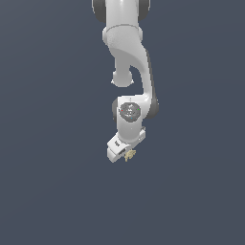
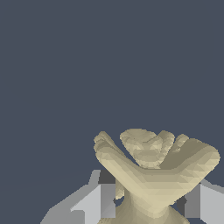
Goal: Pick up the object and move it to a goal position.
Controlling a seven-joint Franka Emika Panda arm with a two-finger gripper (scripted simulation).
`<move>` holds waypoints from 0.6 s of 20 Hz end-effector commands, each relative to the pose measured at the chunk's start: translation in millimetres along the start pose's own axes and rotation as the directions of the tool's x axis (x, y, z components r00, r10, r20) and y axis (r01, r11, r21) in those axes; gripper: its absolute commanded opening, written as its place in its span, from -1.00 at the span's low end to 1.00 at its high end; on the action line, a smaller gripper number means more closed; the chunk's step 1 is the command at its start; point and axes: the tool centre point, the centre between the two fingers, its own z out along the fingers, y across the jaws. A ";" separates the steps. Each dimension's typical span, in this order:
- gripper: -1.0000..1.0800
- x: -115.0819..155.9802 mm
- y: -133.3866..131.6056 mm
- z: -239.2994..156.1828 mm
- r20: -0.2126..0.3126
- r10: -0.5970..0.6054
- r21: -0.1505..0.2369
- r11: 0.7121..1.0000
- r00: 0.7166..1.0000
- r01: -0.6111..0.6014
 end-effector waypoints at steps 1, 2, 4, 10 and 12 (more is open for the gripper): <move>-1.00 0.0 0.0 -0.2 0.000 0.000 0.000 1.000 1.000 0.000; -1.00 -0.4 0.0 -0.8 0.000 0.000 0.000 1.000 1.000 0.000; -1.00 -2.0 0.1 -3.1 0.000 0.000 0.000 1.000 1.000 0.000; -1.00 -13.1 0.8 -19.8 0.000 0.000 0.000 1.000 1.000 0.000; -1.00 -19.1 1.4 -28.6 0.000 0.000 0.000 1.000 1.000 0.000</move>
